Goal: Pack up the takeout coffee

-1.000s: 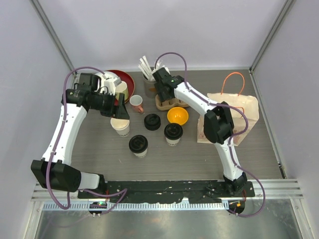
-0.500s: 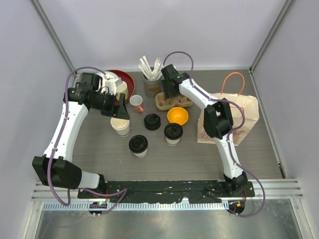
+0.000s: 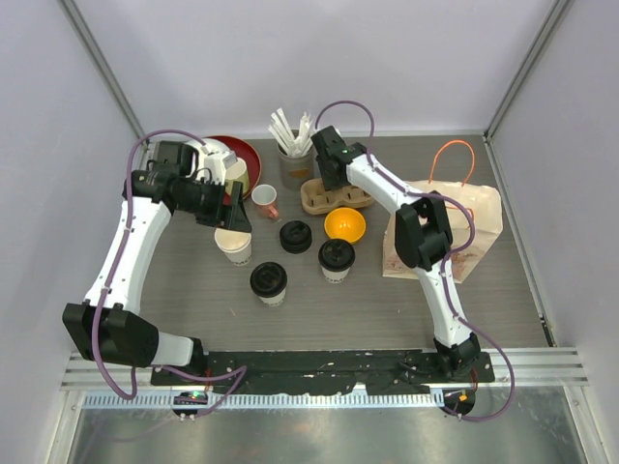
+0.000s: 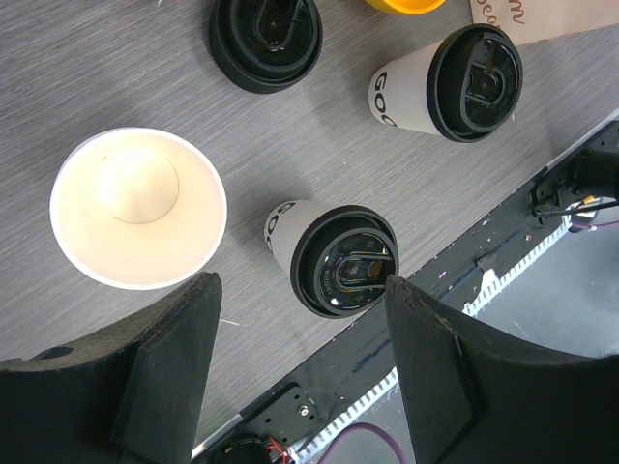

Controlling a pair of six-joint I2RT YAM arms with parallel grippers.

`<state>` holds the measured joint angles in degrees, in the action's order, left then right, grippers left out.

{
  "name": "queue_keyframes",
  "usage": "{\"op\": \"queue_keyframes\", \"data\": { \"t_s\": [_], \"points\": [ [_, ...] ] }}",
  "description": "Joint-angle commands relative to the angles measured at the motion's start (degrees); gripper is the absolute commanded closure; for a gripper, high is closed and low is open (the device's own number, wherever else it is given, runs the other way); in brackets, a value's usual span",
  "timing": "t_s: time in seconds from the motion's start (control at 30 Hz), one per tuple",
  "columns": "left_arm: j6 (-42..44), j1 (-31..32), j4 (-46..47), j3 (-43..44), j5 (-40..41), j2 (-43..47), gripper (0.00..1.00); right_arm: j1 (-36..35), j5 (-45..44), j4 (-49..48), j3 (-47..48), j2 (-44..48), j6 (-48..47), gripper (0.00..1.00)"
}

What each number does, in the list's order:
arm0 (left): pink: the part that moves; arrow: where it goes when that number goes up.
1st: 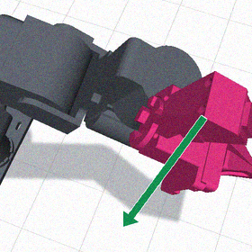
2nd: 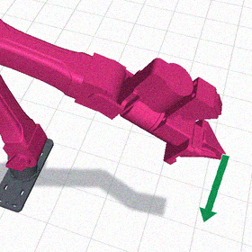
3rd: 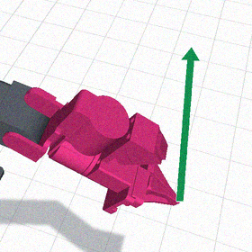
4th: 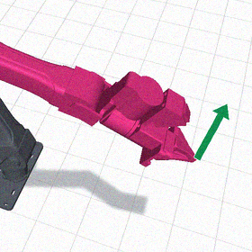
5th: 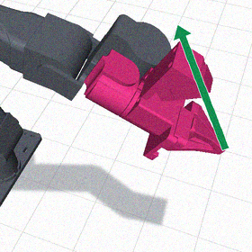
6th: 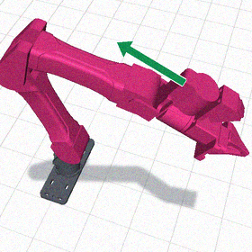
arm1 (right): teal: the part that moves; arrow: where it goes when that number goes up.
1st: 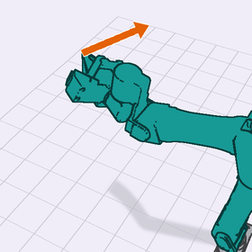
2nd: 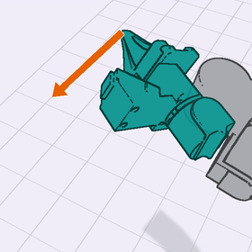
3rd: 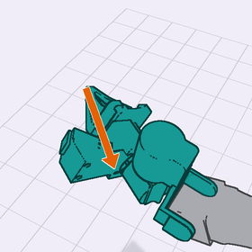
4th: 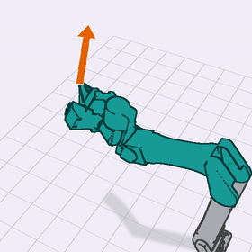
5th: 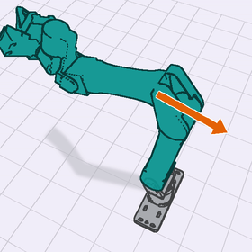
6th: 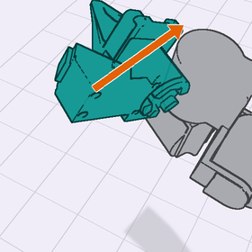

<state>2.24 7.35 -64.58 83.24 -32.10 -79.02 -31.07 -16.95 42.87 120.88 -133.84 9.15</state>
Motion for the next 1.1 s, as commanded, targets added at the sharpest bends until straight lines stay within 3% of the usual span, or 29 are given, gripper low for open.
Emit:
{"op": "queue_keyframes", "data": {
  "t_s": [0.0,0.33,0.63,0.9,1.07],
  "points": [
    [1.1,-0.41,-0.11,2.1,-0.51,0.18,0.28,-0.48,-3.09,-0.86,-0.82,4.73,-0.88,0.66],
    [1.19,-0.41,-0.29,2.01,-0.95,0.45,0.27,-0.75,-3.88,-0.77,-1.17,7.1,-1.33,0.64],
    [1.36,-0.41,-0.2,2.1,-1.3,0.45,0.28,-0.92,-4.49,-0.68,-1.7,7.72,-1.5,0.84],
    [1.54,-0.5,-0.29,2.01,-1.39,0.19,0.27,-1.45,-5.9,0.28,-0.91,8.33,-2.55,0.87],
    [1.45,-0.41,-0.46,2.1,-1.39,0.19,0.27,-1.62,-6.78,1.07,0.06,9.74,-2.91,0.99]
  ]
}}
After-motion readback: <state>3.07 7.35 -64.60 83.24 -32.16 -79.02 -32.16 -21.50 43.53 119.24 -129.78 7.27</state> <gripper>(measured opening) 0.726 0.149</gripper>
